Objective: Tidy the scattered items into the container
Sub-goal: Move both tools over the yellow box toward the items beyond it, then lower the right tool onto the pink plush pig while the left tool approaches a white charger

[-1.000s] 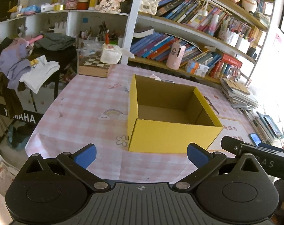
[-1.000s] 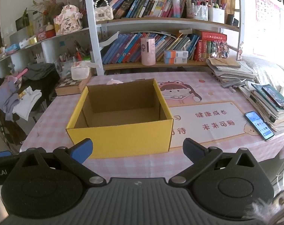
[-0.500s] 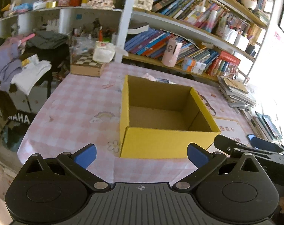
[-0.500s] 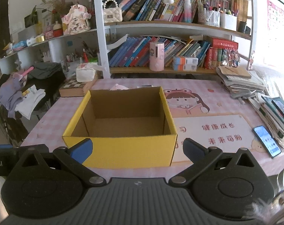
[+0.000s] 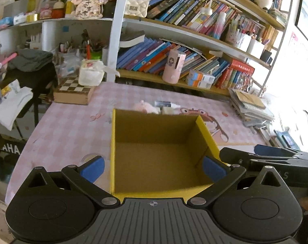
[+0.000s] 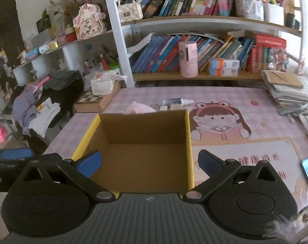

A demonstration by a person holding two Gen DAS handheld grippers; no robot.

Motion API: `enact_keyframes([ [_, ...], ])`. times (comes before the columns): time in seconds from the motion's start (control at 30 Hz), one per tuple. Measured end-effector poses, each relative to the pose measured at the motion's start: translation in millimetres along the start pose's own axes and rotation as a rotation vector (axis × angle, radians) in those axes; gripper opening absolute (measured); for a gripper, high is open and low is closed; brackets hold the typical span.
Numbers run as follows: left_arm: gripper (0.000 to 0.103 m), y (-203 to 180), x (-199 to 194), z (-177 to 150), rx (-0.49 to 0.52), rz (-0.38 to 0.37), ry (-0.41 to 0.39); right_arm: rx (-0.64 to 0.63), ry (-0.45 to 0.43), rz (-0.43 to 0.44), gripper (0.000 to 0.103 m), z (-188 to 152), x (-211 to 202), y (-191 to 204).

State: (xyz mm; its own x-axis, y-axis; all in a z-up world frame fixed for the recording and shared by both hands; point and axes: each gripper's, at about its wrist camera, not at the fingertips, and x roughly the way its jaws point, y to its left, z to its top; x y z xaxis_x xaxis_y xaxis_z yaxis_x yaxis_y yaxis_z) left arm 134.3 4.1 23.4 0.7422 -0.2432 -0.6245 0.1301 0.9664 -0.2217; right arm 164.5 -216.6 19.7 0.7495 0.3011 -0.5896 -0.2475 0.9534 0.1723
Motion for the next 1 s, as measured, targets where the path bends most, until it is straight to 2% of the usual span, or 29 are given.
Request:
enact_keyframes([
  [0.33,0.103,8.1,45.3,51.6,-0.06,-0.011,0.059,-0.153,0.067,0.12,0.099,71.0,61.9,-25.9],
  [0.4,0.103,11.2,56.1,60.2,-0.067,0.002,0.073,-0.192,0.085,0.142,0.092,82.9,76.7,-28.6],
  [0.67,0.103,29.9,92.5,87.7,-0.114,0.036,0.114,-0.316,0.139,0.245,0.09,115.0,123.5,-35.2],
  [0.83,0.103,41.2,116.1,103.5,-0.136,0.054,0.142,-0.362,0.15,0.259,0.089,134.3,151.5,-37.3],
  [1.0,0.102,46.1,144.5,119.1,-0.137,0.047,0.166,-0.406,0.214,0.323,0.086,151.6,188.6,-38.0],
])
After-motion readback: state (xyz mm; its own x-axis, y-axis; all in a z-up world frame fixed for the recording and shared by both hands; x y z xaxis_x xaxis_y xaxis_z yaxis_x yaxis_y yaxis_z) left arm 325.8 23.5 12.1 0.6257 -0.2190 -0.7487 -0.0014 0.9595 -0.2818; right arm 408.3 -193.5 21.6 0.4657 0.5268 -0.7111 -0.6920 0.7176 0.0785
